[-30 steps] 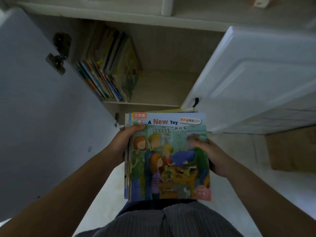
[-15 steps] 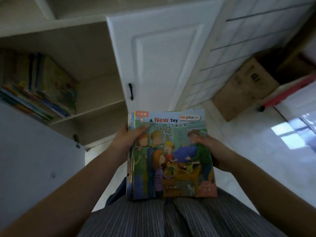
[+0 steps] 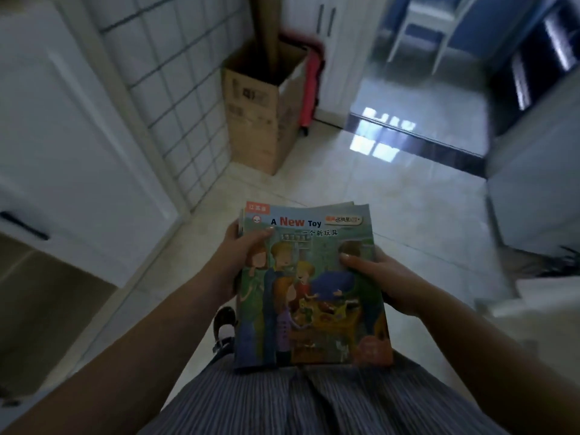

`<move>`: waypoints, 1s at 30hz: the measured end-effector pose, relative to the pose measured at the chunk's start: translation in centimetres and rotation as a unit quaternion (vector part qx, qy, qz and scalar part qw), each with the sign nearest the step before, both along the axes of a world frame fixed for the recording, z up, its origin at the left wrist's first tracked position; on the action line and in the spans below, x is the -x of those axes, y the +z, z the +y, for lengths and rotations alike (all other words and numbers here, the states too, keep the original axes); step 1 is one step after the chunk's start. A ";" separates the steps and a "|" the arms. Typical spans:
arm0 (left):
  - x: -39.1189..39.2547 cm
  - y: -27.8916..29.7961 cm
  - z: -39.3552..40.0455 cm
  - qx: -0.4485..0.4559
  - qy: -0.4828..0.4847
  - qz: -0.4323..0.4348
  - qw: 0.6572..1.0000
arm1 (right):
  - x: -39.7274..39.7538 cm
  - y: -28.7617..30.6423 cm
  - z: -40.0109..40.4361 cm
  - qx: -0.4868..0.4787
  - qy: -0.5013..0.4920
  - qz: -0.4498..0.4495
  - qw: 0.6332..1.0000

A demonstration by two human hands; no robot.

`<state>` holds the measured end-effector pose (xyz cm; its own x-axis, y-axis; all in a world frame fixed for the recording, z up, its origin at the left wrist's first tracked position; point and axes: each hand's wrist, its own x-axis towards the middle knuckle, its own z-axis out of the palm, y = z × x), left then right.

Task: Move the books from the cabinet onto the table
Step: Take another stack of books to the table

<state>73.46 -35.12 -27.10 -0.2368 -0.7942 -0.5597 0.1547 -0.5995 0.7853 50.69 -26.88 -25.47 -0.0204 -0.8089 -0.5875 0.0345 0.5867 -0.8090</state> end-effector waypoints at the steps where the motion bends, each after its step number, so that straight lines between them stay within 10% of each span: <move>1: 2.9 0.3 0.6 -0.007 -0.036 0.005 0.999 | 2.2 -0.1 2.1 0.002 -0.038 0.002 0.999; 16: 27.0 0.0 6.4 -0.030 -0.413 -0.009 0.910 | 16.3 -2.9 20.3 -0.014 -0.379 -0.038 0.925; 30: 52.1 0.7 15.5 0.000 -0.696 0.009 0.718 | 25.2 -2.3 31.1 -0.017 -0.682 -0.014 0.731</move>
<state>21.32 -19.58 -26.41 -0.8086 0.2183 -0.5463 -0.5839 -0.1845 0.7906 25.51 4.22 -27.76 -0.7821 -0.0325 -0.6223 0.6224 0.0100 -0.7827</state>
